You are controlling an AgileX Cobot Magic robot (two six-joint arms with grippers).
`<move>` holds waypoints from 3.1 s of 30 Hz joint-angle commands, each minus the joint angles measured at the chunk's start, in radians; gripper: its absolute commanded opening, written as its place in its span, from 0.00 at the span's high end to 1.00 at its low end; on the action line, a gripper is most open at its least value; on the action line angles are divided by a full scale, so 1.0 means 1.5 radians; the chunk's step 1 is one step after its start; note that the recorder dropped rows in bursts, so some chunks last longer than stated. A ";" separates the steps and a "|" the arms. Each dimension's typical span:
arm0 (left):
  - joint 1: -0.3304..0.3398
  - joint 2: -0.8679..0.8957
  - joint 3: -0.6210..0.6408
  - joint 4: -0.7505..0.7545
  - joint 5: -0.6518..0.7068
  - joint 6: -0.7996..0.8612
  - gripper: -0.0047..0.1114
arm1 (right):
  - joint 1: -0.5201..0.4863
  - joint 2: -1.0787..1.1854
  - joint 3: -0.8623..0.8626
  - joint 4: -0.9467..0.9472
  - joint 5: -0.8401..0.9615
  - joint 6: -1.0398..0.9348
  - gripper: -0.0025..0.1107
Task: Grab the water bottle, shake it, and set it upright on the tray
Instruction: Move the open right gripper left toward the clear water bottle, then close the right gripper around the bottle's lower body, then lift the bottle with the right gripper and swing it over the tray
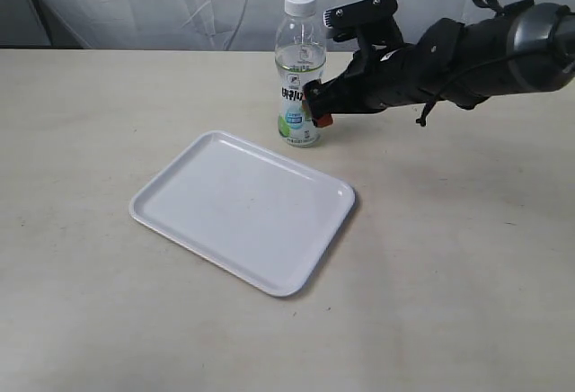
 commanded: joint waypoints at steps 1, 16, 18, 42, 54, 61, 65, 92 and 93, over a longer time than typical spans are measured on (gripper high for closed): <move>0.000 -0.003 0.003 -0.003 0.001 -0.002 0.96 | 0.024 0.022 -0.034 -0.040 -0.015 -0.008 0.06; 0.000 -0.003 0.003 -0.003 0.001 -0.002 0.96 | 0.054 0.117 -0.104 -0.060 -0.070 -0.008 0.06; 0.000 -0.003 0.003 -0.003 0.001 -0.002 0.96 | 0.054 0.124 -0.107 -0.054 -0.071 -0.008 0.06; 0.000 -0.003 0.003 -0.003 0.001 -0.002 0.96 | 0.058 0.156 -0.107 -0.053 -0.160 -0.008 0.06; 0.000 -0.003 0.003 -0.003 0.001 -0.002 0.96 | 0.058 0.159 -0.108 -0.054 -0.197 0.001 0.06; 0.000 -0.003 0.003 -0.003 0.001 -0.002 0.96 | 0.058 0.175 -0.162 -0.047 -0.156 0.005 0.06; 0.000 -0.003 0.003 -0.003 0.001 -0.002 0.96 | 0.058 0.191 -0.162 -0.047 -0.161 0.005 0.06; 0.000 -0.003 0.003 -0.003 0.001 -0.002 0.96 | 0.058 0.055 -0.128 0.062 -0.056 0.015 0.98; 0.000 -0.003 0.003 -0.003 0.001 -0.002 0.96 | 0.058 0.026 -0.106 0.064 -0.059 0.015 0.98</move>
